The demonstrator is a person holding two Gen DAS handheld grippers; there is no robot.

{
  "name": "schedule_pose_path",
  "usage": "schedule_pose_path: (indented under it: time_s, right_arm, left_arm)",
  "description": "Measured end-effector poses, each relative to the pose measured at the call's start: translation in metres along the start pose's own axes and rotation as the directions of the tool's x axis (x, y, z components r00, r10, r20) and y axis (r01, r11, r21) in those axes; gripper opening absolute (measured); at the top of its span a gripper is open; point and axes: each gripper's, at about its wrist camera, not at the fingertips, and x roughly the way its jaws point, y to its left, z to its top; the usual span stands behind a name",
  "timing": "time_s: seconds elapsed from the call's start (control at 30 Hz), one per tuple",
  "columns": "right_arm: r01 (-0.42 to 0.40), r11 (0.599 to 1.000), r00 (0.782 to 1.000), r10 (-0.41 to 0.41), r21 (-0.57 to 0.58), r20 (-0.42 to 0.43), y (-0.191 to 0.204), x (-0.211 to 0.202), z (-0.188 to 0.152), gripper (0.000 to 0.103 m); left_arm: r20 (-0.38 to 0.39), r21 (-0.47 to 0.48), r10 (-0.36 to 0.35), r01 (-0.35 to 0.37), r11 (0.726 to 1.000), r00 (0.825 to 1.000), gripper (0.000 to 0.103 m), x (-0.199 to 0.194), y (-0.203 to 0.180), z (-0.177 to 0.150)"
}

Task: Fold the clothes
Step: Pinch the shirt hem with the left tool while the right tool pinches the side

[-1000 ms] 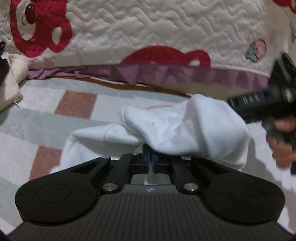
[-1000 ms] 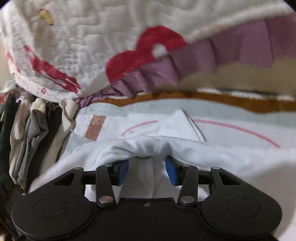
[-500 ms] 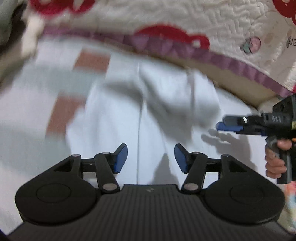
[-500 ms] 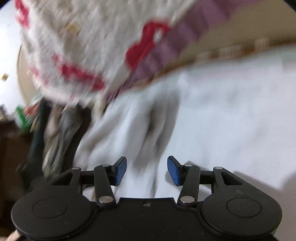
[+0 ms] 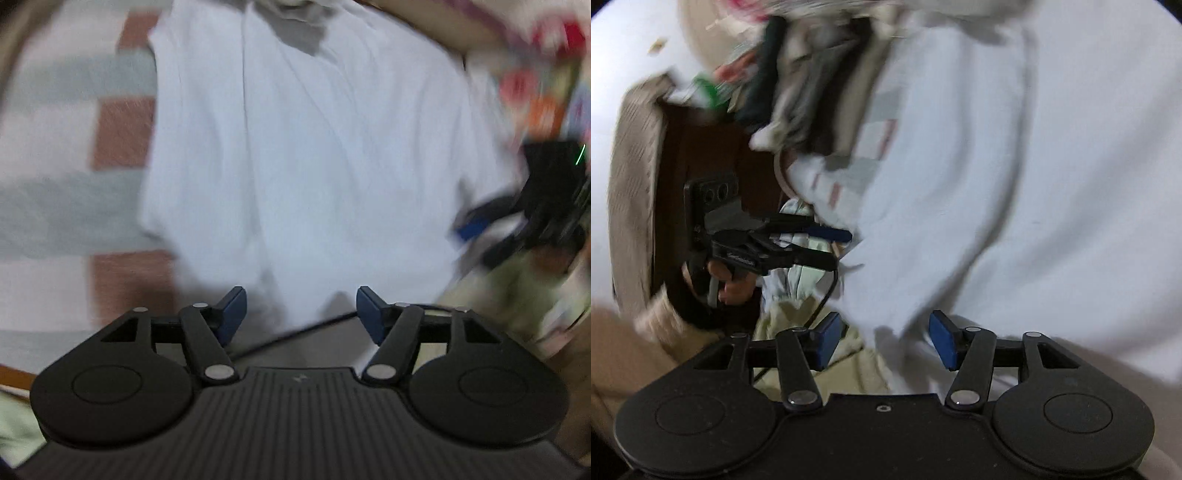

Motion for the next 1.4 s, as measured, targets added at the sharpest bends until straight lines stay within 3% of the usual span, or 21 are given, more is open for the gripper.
schedule_pose_path:
  time_s: [0.13, 0.27, 0.3, 0.37, 0.4, 0.43, 0.5, 0.57, 0.67, 0.73, 0.9, 0.93, 0.97, 1.0, 1.03, 1.1, 1.27, 1.37, 1.4]
  right_arm:
    - [0.066, 0.980, 0.998, -0.065, -0.189, 0.012, 0.020, 0.009, -0.012, 0.060]
    - [0.131, 0.920, 0.991, -0.127, -0.370, 0.036, 0.041, 0.018, -0.024, 0.060]
    - [0.147, 0.899, 0.989, -0.142, -0.414, 0.043, 0.046, 0.020, -0.027, 0.055]
    - [0.177, 0.850, 0.984, -0.170, -0.497, 0.061, 0.056, 0.025, -0.033, 0.031]
    - [0.170, 0.867, 0.985, -0.162, -0.469, 0.058, 0.055, 0.023, -0.029, 0.016]
    - [0.162, 0.884, 0.987, -0.153, -0.440, 0.055, 0.053, 0.021, -0.025, 0.015]
    - [0.100, 0.929, 0.995, -0.090, -0.357, 0.043, 0.051, 0.013, -0.014, 0.013]
    - [-0.001, 0.953, 1.000, 0.004, -0.304, 0.010, 0.054, 0.007, -0.008, 0.012]
    - [-0.004, 0.952, 0.999, -0.011, -0.307, -0.046, 0.053, 0.013, -0.009, 0.012]
    - [0.014, 0.961, 0.998, -0.028, -0.275, -0.049, 0.047, 0.016, -0.013, 0.012]
    - [0.030, 0.980, 0.999, -0.038, -0.194, -0.039, 0.040, 0.020, -0.015, 0.013]
    - [0.042, 0.978, 0.998, -0.052, -0.206, -0.043, 0.043, 0.020, -0.017, 0.015]
    - [0.055, 0.974, 0.997, -0.067, -0.219, -0.047, 0.047, 0.019, -0.020, 0.016]
    - [0.081, 0.963, 0.994, -0.099, -0.256, -0.055, 0.053, 0.019, -0.023, 0.023]
    - [0.103, 0.949, 0.989, -0.129, -0.299, -0.070, 0.057, 0.017, -0.028, 0.031]
    - [0.141, 0.914, 0.978, -0.187, -0.380, -0.089, 0.064, 0.016, -0.036, 0.037]
    - [0.103, 0.969, 0.991, -0.119, -0.225, -0.057, 0.043, 0.004, -0.039, 0.041]
    - [0.124, 0.966, 0.990, -0.135, -0.228, -0.036, 0.047, -0.002, -0.042, 0.044]
    - [0.143, 0.962, 0.989, -0.150, -0.234, -0.013, 0.050, -0.007, -0.041, 0.051]
  left_arm:
    - [0.017, -0.016, -0.070, 0.071, 0.997, 0.997, 0.068, -0.003, -0.001, -0.016]
    - [0.065, 0.027, -0.072, 0.071, 0.997, 0.995, 0.077, 0.005, -0.010, -0.026]
    - [0.063, 0.046, -0.063, 0.060, 0.997, 0.996, 0.078, 0.007, -0.014, -0.028]
    - [0.058, 0.095, -0.038, 0.032, 0.995, 0.998, 0.079, 0.008, -0.023, -0.030]
    - [0.055, 0.118, -0.020, 0.013, 0.993, 0.998, 0.078, 0.008, -0.027, -0.029]
    - [0.043, 0.140, 0.002, -0.008, 0.990, 0.999, 0.072, 0.007, -0.030, -0.028]
    - [0.005, 0.181, 0.061, -0.061, 0.982, 0.998, 0.021, 0.007, -0.034, -0.025]
    - [-0.047, 0.133, 0.082, -0.075, 0.988, 0.996, 0.017, 0.002, -0.028, -0.018]
    - [-0.062, 0.120, 0.098, -0.090, 0.989, 0.993, 0.013, -0.008, -0.028, -0.012]
    - [-0.080, 0.151, 0.126, -0.113, 0.982, 0.989, 0.013, -0.009, -0.031, -0.013]
    - [-0.111, 0.112, 0.121, -0.109, 0.988, 0.986, 0.020, 0.001, -0.031, -0.010]
    - [-0.115, 0.107, 0.121, -0.108, 0.988, 0.986, 0.023, -0.001, -0.030, -0.007]
    - [-0.115, 0.110, 0.126, -0.114, 0.987, 0.985, 0.033, -0.005, -0.031, -0.006]
    - [-0.107, 0.119, 0.135, -0.123, 0.985, 0.985, 0.044, -0.010, -0.032, -0.004]
    - [-0.088, 0.124, 0.131, -0.120, 0.985, 0.987, 0.045, -0.016, -0.032, -0.002]
    - [-0.046, 0.134, 0.114, -0.107, 0.985, 0.992, 0.045, -0.028, -0.031, 0.002]
    - [0.038, 0.022, 0.136, -0.137, 0.990, 0.990, 0.045, -0.031, -0.013, 0.012]
    - [0.105, 0.000, 0.143, -0.144, 0.990, 0.984, 0.052, -0.032, -0.006, 0.030]
    - [0.142, -0.009, 0.132, -0.132, 0.991, 0.981, 0.054, -0.032, -0.003, 0.040]
